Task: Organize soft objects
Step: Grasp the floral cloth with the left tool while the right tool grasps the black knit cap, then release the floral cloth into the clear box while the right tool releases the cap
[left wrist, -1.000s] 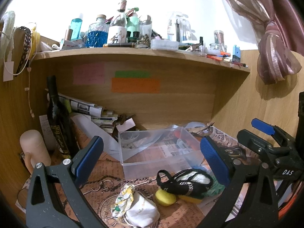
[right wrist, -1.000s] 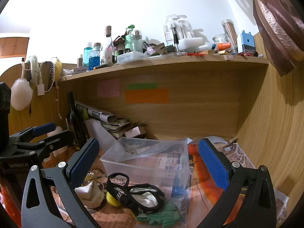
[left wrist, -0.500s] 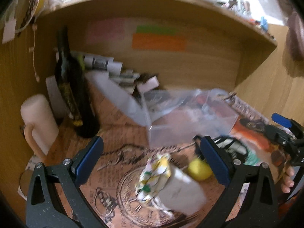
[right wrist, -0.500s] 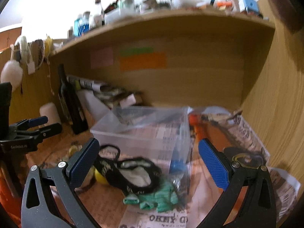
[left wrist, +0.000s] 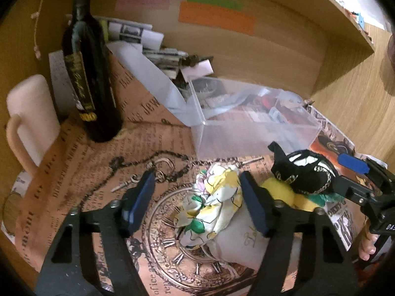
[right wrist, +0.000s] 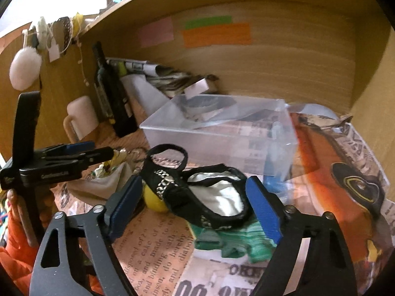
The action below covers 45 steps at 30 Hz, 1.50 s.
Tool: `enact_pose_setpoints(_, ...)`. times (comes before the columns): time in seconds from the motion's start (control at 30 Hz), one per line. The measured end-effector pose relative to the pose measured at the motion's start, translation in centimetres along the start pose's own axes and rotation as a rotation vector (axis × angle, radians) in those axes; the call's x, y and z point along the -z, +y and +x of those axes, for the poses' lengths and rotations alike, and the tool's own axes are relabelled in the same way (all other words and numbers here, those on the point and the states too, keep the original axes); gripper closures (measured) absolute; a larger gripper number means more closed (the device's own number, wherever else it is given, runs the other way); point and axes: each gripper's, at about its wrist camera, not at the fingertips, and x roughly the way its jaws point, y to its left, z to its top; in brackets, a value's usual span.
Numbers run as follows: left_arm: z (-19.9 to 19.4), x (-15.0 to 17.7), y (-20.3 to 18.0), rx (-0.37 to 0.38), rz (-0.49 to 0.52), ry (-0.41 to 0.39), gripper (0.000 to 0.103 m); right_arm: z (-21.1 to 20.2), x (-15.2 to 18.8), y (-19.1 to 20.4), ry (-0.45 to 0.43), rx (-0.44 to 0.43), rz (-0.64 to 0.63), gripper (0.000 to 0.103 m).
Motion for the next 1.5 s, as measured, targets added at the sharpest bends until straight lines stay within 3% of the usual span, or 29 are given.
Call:
enact_pose_setpoints(0.1,0.9,0.1,0.0,0.034,-0.007,0.028,0.048,0.9,0.0,0.4,0.035,-0.018,-0.019,0.033)
enact_pose_setpoints(0.27,2.1,0.2,0.1,0.080,-0.011,0.066,0.075,2.7,0.1,0.5,0.104,-0.048,-0.036,0.062)
enact_pose_setpoints(0.43,2.1,-0.3,0.3,0.089,-0.019,0.054,0.089,2.9,0.0,0.3,0.108,-0.061,-0.035,0.084)
enact_pose_setpoints(0.8,-0.4,-3.7,0.1,0.089,0.008,-0.061,0.092,1.0,-2.7,-0.9,-0.006,-0.018,-0.017,0.089)
enact_pose_setpoints(1.07,-1.3,-7.4,-0.9,0.099,0.045,-0.138,0.092,-1.5,-5.8,-2.3,-0.135,0.027,-0.013,0.090)
enact_pose_setpoints(1.3,0.9,-10.0,-1.5,0.109,0.061,-0.121,0.092,-1.8,-8.5,-3.5,-0.203,0.051,-0.027,0.089)
enact_pose_setpoints(1.5,4.4,-11.2,-2.1,0.129,0.080,-0.049,0.092,0.9,-9.4,-3.2,-0.147,0.060,-0.079,0.089)
